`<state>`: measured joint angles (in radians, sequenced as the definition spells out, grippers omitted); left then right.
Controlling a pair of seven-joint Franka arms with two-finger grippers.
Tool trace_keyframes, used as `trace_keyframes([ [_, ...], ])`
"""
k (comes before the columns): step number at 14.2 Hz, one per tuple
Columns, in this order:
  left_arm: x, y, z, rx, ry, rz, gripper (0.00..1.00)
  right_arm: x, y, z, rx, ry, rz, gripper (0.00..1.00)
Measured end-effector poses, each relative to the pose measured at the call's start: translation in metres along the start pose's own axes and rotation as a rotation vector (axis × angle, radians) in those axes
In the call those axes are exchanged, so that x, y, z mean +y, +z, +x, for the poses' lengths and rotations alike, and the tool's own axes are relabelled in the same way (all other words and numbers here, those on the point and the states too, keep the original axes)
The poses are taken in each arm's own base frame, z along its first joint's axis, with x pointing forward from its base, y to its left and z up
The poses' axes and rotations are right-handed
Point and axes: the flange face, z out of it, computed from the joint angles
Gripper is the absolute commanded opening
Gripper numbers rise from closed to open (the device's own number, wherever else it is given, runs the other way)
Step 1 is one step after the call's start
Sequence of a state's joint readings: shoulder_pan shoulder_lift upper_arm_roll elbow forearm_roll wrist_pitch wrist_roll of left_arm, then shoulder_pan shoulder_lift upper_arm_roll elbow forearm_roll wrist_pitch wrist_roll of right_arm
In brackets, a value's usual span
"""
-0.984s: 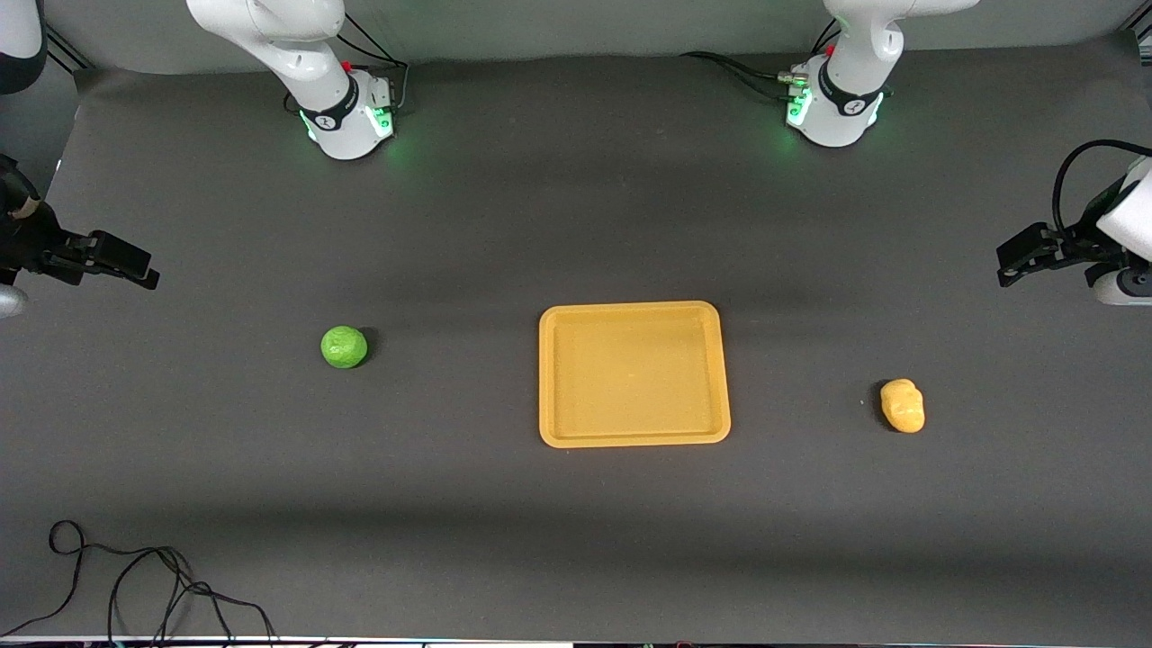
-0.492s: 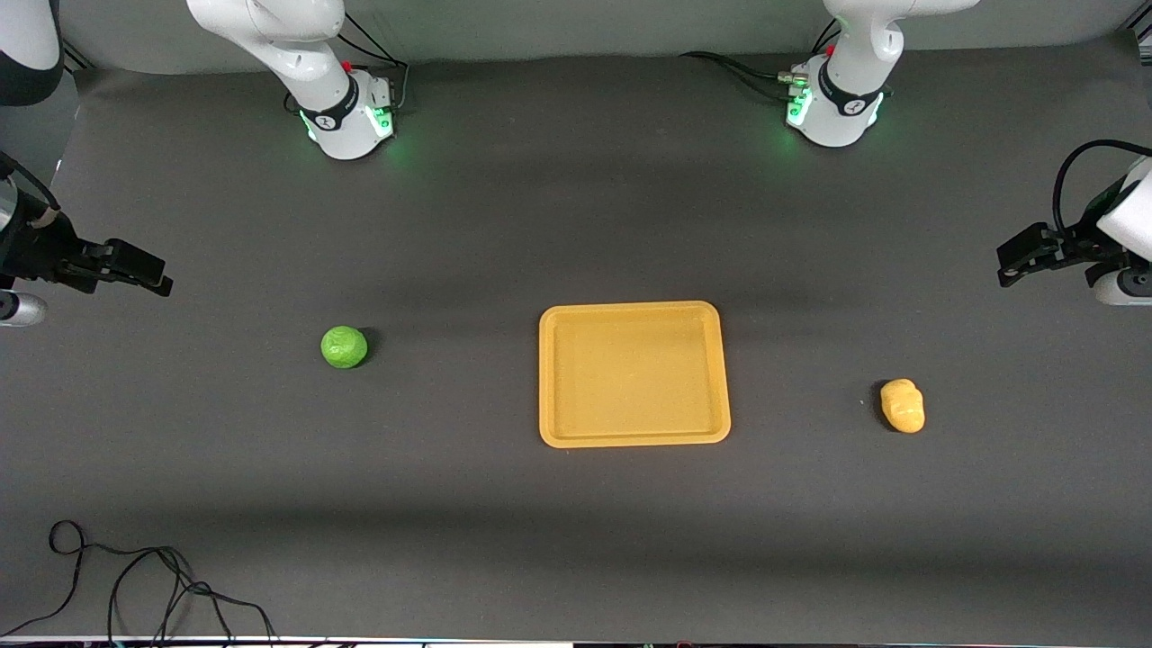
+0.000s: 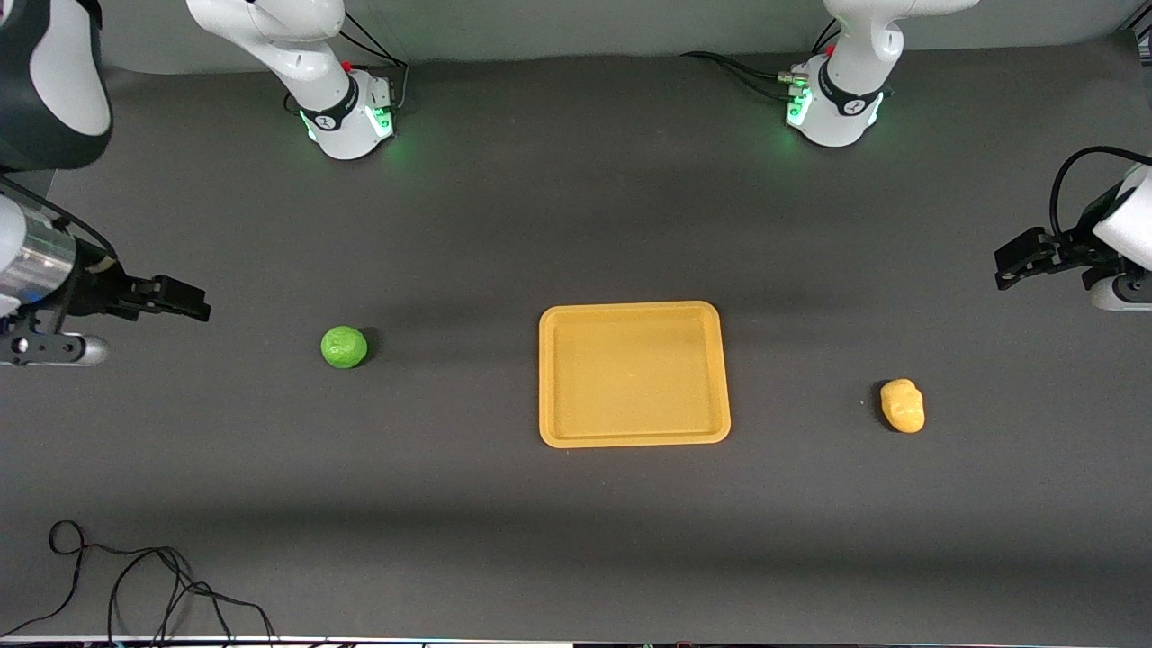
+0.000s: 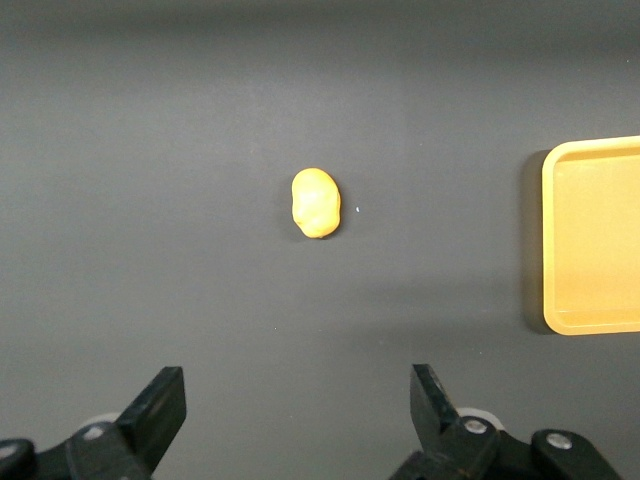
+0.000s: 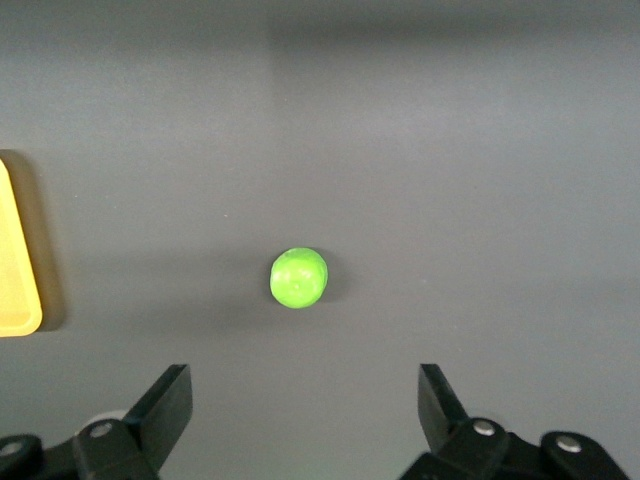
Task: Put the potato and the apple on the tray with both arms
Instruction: 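Lower the right gripper to the apple while the left gripper reaches the potato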
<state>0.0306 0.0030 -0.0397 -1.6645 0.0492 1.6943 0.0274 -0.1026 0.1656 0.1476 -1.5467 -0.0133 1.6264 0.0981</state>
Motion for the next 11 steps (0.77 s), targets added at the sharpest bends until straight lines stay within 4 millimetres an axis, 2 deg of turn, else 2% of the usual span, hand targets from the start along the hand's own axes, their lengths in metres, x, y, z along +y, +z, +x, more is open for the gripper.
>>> trace_keyframes([
  [3, 0.0, 0.006, 0.003, -0.011, 0.0, -0.001, 1.0, -0.004, 0.037, 0.01, 0.005, -0.003, 0.013, 1.0],
  [5, 0.0, 0.025, 0.012, -0.026, 0.002, -0.003, 1.0, -0.008, 0.063, 0.017, -0.001, -0.008, 0.018, 1.0],
  [8, 0.001, 0.071, 0.032, -0.068, 0.006, -0.008, 1.0, -0.02, 0.097, 0.021, -0.009, -0.027, 0.02, 1.0],
  [11, 0.006, 0.13, 0.05, -0.097, 0.013, -0.015, 1.0, -0.028, 0.139, 0.023, -0.027, -0.038, 0.023, 1.0],
])
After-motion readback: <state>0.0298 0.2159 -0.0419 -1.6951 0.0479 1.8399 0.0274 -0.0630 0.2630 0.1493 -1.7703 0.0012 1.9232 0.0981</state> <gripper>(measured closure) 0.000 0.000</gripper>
